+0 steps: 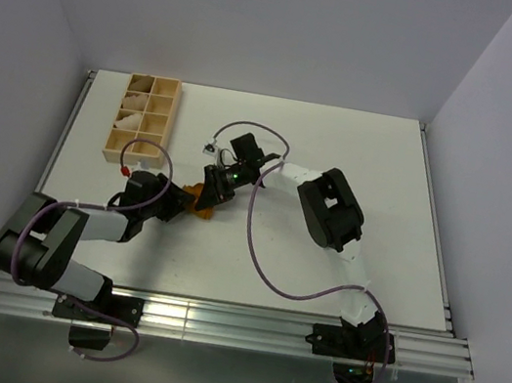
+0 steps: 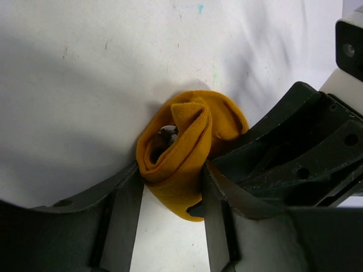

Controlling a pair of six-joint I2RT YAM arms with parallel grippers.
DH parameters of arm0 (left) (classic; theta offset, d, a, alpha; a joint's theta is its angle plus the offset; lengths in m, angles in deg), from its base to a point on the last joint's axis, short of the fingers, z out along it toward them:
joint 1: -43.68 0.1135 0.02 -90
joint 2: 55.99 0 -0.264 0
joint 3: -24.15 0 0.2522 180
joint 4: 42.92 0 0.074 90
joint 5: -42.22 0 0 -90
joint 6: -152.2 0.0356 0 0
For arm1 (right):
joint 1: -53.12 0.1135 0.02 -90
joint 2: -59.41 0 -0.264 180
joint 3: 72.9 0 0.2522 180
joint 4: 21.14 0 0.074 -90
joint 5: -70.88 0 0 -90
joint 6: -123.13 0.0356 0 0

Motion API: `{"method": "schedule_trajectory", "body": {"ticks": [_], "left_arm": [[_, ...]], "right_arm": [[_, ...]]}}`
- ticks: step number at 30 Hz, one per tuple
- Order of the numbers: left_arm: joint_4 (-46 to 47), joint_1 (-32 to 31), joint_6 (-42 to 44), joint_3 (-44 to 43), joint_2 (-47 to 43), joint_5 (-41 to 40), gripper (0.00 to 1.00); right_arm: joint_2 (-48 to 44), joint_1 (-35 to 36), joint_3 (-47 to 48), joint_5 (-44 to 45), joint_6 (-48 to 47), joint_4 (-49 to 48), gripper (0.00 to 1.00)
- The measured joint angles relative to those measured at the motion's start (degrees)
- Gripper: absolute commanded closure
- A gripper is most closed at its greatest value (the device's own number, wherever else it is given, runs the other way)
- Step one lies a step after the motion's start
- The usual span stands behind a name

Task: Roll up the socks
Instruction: Roll the sock at the center of the board.

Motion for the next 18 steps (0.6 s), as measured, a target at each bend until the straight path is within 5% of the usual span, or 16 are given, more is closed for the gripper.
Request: {"method": "schedule_trajectory", "body": {"ticks": [3, 8, 18], "left_arm": [[0.37, -0.04, 0.04, -0.68, 1.33, 0.04, 0.62], [0.39, -0.04, 0.17, -2.12, 2.97, 0.17, 0.75], [-3.52, -0.52, 2.60, -7.04, 5.92, 1.86, 0.75]], "right_arm": [[0.09, -0.07, 0.00, 0.00, 0.90, -0.09, 0.97], [0.09, -0.20, -0.15, 0.37, 1.88, -0.39, 0.73], [-11.34, 0.11, -11.96, 15.21, 1.42, -2.99, 0.36]]}}
